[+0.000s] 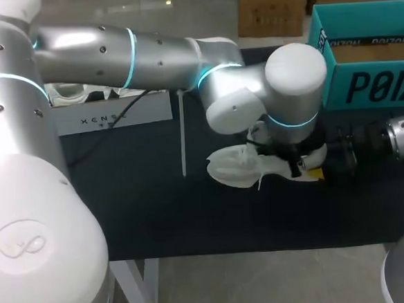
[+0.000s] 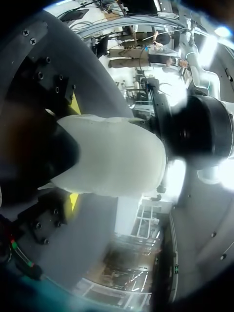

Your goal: Take the shoe out of the shoebox, open the shoe tongue, remove and reinsert the insole, then place the shoe into the shoebox

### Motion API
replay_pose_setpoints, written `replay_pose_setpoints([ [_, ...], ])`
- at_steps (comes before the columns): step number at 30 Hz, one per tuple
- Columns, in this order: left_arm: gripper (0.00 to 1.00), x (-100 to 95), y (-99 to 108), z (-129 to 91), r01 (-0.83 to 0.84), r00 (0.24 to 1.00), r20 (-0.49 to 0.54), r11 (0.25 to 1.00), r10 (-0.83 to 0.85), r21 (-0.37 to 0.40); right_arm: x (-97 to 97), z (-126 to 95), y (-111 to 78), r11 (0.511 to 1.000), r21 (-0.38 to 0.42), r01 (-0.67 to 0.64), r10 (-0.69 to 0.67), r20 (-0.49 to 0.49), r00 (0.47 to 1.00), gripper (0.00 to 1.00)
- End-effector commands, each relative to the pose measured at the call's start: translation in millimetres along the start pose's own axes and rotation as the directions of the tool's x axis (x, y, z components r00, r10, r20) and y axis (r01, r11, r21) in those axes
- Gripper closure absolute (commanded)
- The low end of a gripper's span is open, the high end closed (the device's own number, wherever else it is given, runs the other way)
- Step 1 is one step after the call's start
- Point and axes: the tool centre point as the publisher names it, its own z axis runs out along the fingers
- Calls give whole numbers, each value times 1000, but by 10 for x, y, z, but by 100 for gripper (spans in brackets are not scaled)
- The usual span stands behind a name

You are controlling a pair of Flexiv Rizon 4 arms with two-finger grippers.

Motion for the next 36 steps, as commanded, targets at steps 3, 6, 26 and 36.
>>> replay_pose_setpoints([
  [3, 100, 22, 127, 37, -2, 1000, 20, 999, 1, 32, -23, 12, -37, 1000, 3, -1, 1, 2, 1000, 100],
  [6, 100, 1, 124, -42, -4, 1000, 30, 999, 3, 41, -23, 12, -37, 1000, 3, -1, 1, 2, 1000, 100],
  [26, 100, -154, 136, -698, -4, 997, 72, 992, -5, 128, -23, 12, -37, 1000, 3, -1, 1, 2, 1000, 100],
  [36, 100, -181, 99, -725, -23, 999, 47, 994, 18, 104, -23, 12, -37, 1000, 3, -1, 1, 2, 1000, 100],
])
